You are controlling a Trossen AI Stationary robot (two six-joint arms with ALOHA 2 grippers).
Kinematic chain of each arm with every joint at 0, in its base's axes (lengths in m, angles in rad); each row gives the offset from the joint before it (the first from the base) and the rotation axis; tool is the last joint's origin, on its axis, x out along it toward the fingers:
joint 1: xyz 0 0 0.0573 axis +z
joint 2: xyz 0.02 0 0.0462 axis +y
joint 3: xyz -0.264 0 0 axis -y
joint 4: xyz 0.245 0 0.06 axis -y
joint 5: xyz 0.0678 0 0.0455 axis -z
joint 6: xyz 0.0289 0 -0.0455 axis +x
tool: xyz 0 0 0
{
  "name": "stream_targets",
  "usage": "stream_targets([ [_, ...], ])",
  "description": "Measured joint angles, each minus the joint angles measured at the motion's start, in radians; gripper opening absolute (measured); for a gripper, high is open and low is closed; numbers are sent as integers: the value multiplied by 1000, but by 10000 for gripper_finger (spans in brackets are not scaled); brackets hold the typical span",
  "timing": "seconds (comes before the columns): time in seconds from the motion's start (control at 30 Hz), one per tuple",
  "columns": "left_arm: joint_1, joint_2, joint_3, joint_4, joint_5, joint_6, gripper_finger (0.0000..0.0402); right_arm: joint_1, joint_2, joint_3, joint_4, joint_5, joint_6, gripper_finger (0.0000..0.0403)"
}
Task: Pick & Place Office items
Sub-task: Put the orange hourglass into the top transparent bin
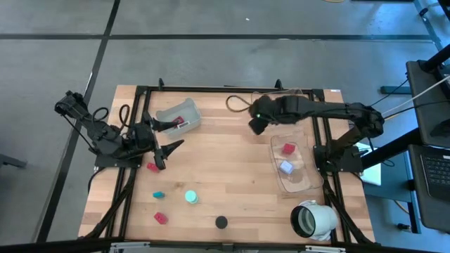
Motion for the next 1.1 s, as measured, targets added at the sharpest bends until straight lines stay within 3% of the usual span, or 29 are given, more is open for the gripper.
stream_targets([
  [0.2,5,0,0,-30,0,-1,290,-119,20,-3,-53,-16,17,215],
  [0.33,14,2,0,-63,0,-19,290,-183,49,-3,-73,-102,15,215],
  [0.7,16,3,0,-153,0,-53,290,-258,164,-4,-85,-247,-70,215],
  [1.1,16,3,0,-199,-4,-51,290,-337,196,-4,-325,-244,-115,215],
])
